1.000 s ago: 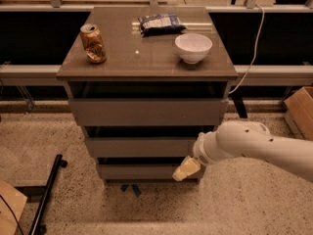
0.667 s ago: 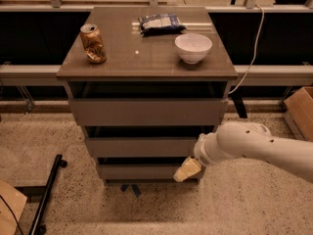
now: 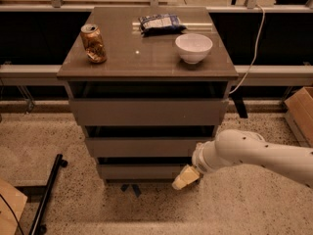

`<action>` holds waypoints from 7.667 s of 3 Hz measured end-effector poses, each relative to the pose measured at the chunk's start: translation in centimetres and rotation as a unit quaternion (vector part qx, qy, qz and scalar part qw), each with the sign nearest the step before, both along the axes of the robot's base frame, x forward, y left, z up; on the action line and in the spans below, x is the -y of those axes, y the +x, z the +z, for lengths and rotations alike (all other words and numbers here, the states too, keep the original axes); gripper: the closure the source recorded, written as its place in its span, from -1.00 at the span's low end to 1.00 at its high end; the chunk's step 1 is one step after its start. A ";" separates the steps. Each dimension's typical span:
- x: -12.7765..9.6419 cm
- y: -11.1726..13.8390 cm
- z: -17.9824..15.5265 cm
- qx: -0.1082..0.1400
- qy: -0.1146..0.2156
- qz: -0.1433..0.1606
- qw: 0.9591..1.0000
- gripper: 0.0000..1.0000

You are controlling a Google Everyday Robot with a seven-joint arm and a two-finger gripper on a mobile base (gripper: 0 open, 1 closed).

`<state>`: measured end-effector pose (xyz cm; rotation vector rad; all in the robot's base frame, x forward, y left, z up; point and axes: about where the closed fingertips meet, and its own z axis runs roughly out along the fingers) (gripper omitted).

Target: Open bottom drawer

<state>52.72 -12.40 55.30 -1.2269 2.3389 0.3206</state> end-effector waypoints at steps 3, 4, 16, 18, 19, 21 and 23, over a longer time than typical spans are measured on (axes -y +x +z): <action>-2.4 3.4 -8.7 -0.036 0.098 0.073 0.992 -1.00; -2.1 5.3 -9.3 -0.033 0.112 0.066 0.991 -1.00; 3.2 14.6 -31.8 -0.070 0.185 -0.023 0.980 -1.00; 5.1 16.1 -31.1 -0.047 0.183 -0.039 0.981 -1.00; 3.8 16.2 -32.1 -0.053 0.197 -0.037 0.978 -1.00; 3.4 15.9 -32.8 -0.063 0.199 -0.037 0.977 -0.15; 2.8 15.4 -33.5 -0.082 0.200 -0.038 0.976 0.78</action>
Offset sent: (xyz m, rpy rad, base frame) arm 0.0334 0.0292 -0.0889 0.1642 0.0266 0.2028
